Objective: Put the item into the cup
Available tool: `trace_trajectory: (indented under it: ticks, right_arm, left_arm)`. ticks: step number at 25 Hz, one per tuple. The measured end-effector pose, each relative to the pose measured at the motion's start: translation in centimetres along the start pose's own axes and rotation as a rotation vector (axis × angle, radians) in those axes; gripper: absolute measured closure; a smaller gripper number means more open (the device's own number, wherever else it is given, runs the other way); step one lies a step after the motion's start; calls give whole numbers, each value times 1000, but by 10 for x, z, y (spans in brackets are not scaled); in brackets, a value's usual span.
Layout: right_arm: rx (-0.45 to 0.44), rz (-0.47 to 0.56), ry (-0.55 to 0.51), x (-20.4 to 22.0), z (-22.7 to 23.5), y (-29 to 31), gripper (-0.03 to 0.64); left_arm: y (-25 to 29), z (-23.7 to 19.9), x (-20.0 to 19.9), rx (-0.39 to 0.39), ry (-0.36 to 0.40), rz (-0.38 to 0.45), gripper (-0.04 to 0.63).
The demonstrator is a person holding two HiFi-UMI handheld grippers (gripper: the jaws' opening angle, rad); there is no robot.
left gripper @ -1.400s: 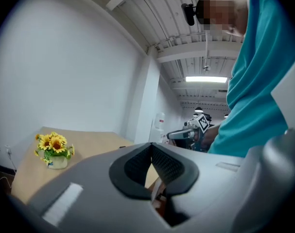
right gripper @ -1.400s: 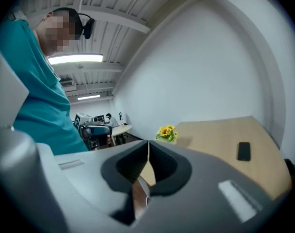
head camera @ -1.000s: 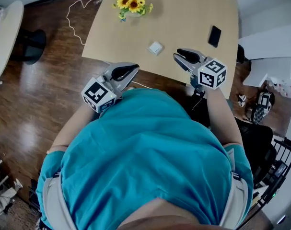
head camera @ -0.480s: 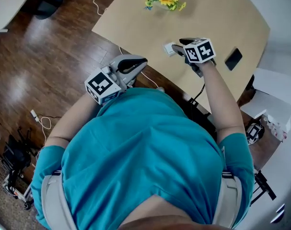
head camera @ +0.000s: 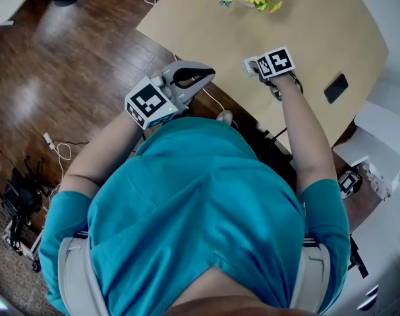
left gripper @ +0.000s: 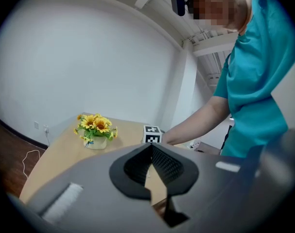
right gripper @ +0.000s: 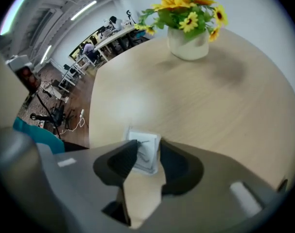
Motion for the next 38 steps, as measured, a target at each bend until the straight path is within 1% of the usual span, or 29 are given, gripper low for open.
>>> trace_trajectory:
  ticks: [2, 4, 5, 6, 8, 13, 17, 22, 26, 28, 32, 35, 38]
  right_arm:
    - [-12, -4, -5, 0, -3, 1, 494]
    - [-9, -9, -34, -2, -6, 0, 519]
    - [-3, -7, -51, -3, -7, -1, 547]
    - [5, -1, -67, -4, -9, -4, 568]
    - [19, 26, -94, -6, -12, -13, 588]
    - [8, 131, -147, -8, -26, -54, 592]
    - [-17, 264, -173, -1, -43, -105, 594]
    - [25, 437, -165, 32, -49, -180, 594]
    - [85, 514, -145, 78, -46, -225, 594]
    - [124, 522, -142, 103, -44, -237, 594]
    - [207, 487, -152, 148, -41, -238, 594]
    - [238, 459, -159, 175, -39, -226, 594]
    - [260, 430, -170, 194, -38, -207, 594]
  left_arm:
    - [4, -4, 7, 8, 13, -9, 591]
    - [8, -8, 14, 20, 25, -15, 591]
    - [10, -8, 16, 24, 25, -19, 591]
    - [12, -8, 17, 28, 23, -22, 591]
    - [16, -6, 17, 36, 26, -26, 591]
    - [28, 2, 9, 63, 48, -28, 591]
    - [45, 20, -2, 96, 76, -27, 591]
    - [81, 50, -14, 182, 116, -40, 591]
    - [113, 85, -16, 259, 157, -55, 591]
    - [128, 102, -15, 293, 171, -67, 591]
    - [156, 131, -10, 350, 194, -96, 591]
    - [171, 151, -4, 382, 205, -118, 591]
    - [181, 164, 5, 402, 214, -140, 591]
Point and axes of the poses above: the fingertips, and each gripper's own axes: y forward along the fingers, z to its right, x out of its underside, the point moved 6 cm from there along -y, backward along the fingers, and after that the axes turned 13 degrees about -x, right-handed, at the moved point
